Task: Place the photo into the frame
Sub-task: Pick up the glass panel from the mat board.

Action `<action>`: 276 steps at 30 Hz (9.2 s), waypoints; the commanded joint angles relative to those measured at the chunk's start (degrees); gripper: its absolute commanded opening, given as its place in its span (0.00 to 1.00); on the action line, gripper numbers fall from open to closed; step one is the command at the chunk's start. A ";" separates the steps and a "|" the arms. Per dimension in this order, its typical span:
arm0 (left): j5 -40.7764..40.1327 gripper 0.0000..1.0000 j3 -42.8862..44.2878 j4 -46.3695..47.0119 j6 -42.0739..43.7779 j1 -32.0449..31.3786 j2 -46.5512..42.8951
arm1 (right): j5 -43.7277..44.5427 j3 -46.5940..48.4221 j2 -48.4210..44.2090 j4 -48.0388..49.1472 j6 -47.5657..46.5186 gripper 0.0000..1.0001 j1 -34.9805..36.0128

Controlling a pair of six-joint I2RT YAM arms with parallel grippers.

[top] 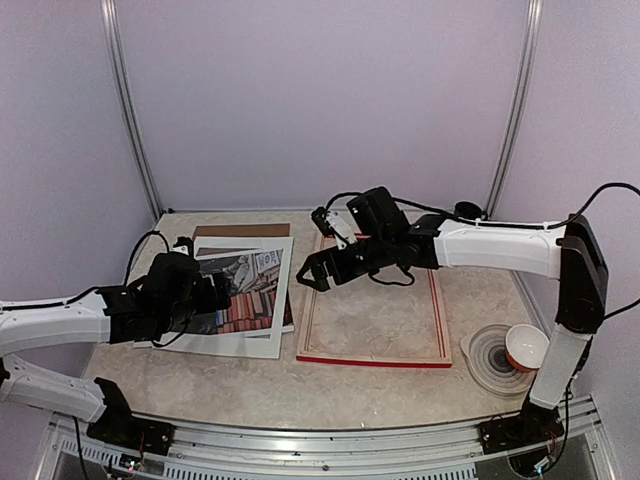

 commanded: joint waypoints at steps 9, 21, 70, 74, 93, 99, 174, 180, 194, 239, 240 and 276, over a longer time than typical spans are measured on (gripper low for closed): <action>1.43 0.99 -8.61 8.44 -8.95 5.93 -2.68 | 0.06 21.60 20.03 -9.01 3.97 0.99 10.34; 4.73 0.99 -14.83 20.26 -13.91 11.65 0.55 | 0.73 26.17 26.92 -13.28 8.79 0.99 12.47; 11.99 0.99 -25.05 39.49 -19.72 20.62 6.90 | -3.99 38.09 36.40 -30.27 13.58 0.99 12.97; 12.71 0.99 -25.62 40.71 -20.13 20.62 7.79 | -4.14 39.53 37.83 -31.44 13.66 0.99 12.97; 13.43 0.99 -27.07 43.46 -21.07 18.96 8.69 | -7.19 43.92 40.15 -31.02 16.12 0.99 11.30; 13.53 0.99 -27.12 44.23 -21.14 18.39 9.39 | -8.37 42.82 38.31 -28.98 17.34 0.99 10.04; 12.73 0.99 -26.04 46.05 -20.40 14.12 14.01 | -16.98 41.84 39.82 -26.86 16.30 0.99 9.24; 12.69 0.99 -26.13 46.22 -20.72 13.47 14.53 | -21.01 35.72 35.79 -19.76 19.47 0.99 8.24; 12.59 0.99 -26.22 47.16 -21.39 11.95 16.33 | -26.45 30.07 32.30 -11.30 23.48 0.99 6.82; 13.18 0.99 -24.52 48.39 -22.47 10.71 19.93 | -32.95 31.26 27.66 -14.77 20.38 0.98 5.67; 13.16 0.99 -24.42 48.39 -22.42 10.69 19.91 | -33.14 31.08 27.56 -14.96 20.20 0.98 5.68; 14.20 0.99 -23.93 50.59 -24.17 8.19 22.10 | -39.94 18.06 36.05 20.02 35.87 0.96 3.30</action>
